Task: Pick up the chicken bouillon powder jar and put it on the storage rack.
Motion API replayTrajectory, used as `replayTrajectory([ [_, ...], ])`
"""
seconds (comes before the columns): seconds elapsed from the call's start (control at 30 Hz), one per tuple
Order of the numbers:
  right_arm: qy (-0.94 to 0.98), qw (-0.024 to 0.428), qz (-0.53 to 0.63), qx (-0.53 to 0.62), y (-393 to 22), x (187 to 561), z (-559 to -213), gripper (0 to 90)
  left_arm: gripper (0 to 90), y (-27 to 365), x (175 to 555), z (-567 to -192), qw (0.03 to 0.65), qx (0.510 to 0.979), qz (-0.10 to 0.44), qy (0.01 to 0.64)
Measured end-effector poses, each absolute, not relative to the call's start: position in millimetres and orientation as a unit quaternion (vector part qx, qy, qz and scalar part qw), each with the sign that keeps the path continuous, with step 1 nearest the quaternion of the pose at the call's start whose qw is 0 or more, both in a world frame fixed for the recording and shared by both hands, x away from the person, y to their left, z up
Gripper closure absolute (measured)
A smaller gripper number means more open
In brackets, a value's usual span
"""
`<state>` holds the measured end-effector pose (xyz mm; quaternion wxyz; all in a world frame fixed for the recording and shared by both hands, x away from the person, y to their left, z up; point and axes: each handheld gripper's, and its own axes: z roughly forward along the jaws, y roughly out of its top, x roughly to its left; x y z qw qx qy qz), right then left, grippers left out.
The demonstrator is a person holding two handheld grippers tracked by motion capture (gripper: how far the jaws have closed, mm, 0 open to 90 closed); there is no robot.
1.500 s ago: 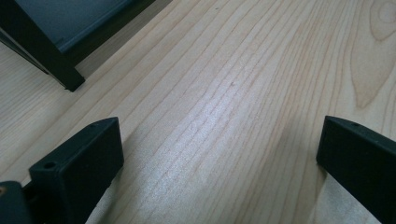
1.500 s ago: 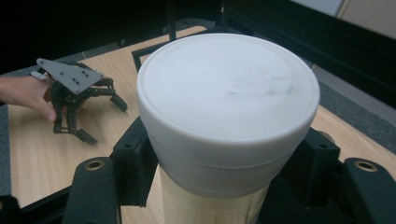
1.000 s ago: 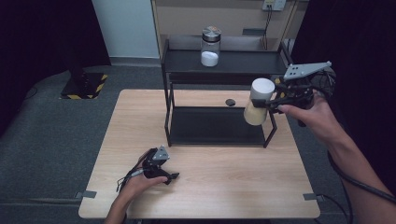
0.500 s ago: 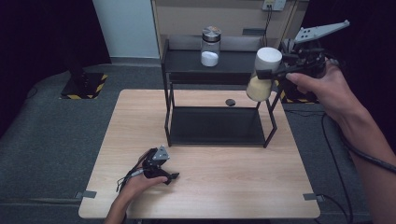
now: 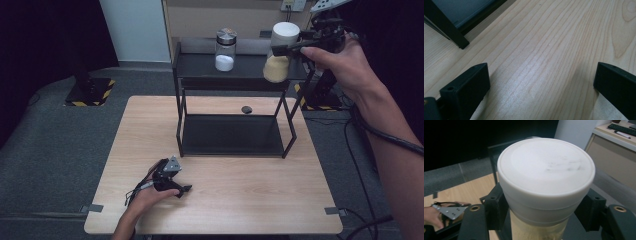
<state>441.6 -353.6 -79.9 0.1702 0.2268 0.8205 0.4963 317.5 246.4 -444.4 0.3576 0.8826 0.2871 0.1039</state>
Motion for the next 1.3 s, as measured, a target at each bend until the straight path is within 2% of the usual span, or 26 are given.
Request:
replayTrajectory([
  [0.57, 0.818, 0.169, 0.488, 0.254, -336.3, 499.2, -87.7, 36.1, 0.0, 246.4, 317.4, -444.4, 0.358, 0.882, 0.104, 0.287],
  [1.3, 0.824, 0.161, 0.473, 0.267, -321.6, 520.1, -105.0, 36.1, 0.0, 246.4, 317.5, -444.4, 0.357, 0.883, 0.105, 0.286],
])
